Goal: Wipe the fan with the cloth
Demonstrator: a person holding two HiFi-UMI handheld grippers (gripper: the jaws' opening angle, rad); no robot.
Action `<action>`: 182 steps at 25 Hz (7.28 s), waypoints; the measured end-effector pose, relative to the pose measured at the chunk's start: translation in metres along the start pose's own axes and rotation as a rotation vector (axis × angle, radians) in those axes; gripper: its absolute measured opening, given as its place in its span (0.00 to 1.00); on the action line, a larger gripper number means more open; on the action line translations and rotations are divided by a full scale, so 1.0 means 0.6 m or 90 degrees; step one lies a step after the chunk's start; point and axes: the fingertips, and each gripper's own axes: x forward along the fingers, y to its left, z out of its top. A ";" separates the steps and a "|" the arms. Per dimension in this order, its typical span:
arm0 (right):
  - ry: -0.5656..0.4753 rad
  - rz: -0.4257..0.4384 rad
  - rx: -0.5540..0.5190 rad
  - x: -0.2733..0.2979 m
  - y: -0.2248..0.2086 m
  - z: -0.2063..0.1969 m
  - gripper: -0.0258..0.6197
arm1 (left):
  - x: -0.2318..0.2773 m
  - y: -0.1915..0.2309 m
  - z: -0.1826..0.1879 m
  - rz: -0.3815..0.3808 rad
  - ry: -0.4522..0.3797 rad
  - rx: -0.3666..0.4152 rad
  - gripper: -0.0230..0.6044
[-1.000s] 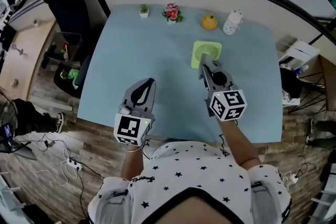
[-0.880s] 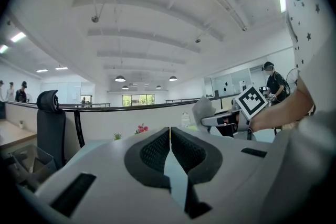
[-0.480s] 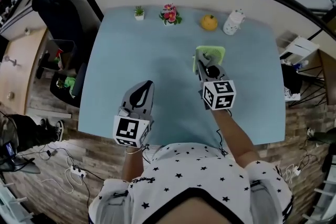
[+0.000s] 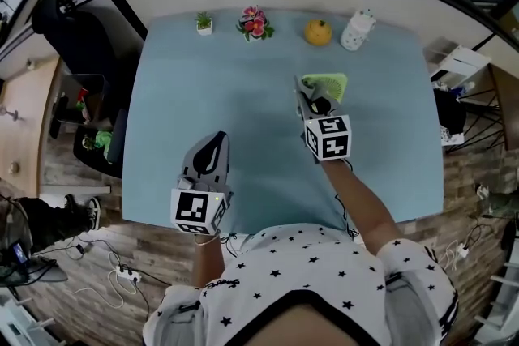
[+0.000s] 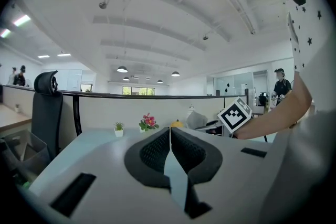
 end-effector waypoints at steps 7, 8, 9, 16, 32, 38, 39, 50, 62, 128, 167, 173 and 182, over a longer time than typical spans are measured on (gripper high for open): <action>0.015 -0.001 0.015 0.015 -0.013 -0.011 0.12 | 0.004 0.001 -0.010 0.005 0.012 -0.004 0.09; 0.014 -0.001 0.017 0.014 -0.015 -0.009 0.12 | 0.003 0.002 -0.010 0.007 0.013 -0.004 0.09; 0.014 -0.001 0.019 0.014 -0.017 -0.008 0.12 | 0.002 0.002 -0.010 0.009 0.014 -0.004 0.09; 0.003 -0.004 0.045 0.002 -0.043 -0.003 0.12 | 0.000 0.005 -0.009 0.029 0.015 -0.003 0.09; -0.008 -0.119 0.104 -0.059 -0.201 -0.027 0.12 | 0.020 -0.018 -0.005 0.006 0.021 0.001 0.09; 0.002 -0.132 0.121 -0.065 -0.217 -0.048 0.12 | 0.016 -0.020 -0.005 0.011 0.023 0.004 0.09; 0.002 -0.131 0.120 -0.064 -0.216 -0.048 0.12 | 0.017 -0.020 -0.005 0.012 0.024 0.004 0.09; -0.049 -0.087 0.029 -0.073 -0.143 0.001 0.12 | 0.017 -0.019 -0.005 0.013 0.025 0.008 0.09; 0.004 0.028 -0.055 0.002 0.004 -0.029 0.12 | 0.002 -0.011 -0.001 0.028 0.030 0.012 0.09; 0.063 -0.009 -0.065 -0.007 -0.050 -0.104 0.12 | 0.005 -0.018 -0.006 0.030 0.036 0.007 0.09; 0.048 0.004 -0.053 -0.023 -0.027 -0.111 0.12 | 0.008 -0.025 -0.006 0.023 0.037 0.003 0.09; 0.093 0.040 -0.094 0.002 0.012 -0.142 0.13 | 0.003 -0.017 -0.004 0.034 0.030 -0.009 0.09; 0.119 0.002 -0.108 -0.001 -0.037 -0.163 0.13 | 0.006 -0.016 -0.004 0.028 0.030 -0.016 0.09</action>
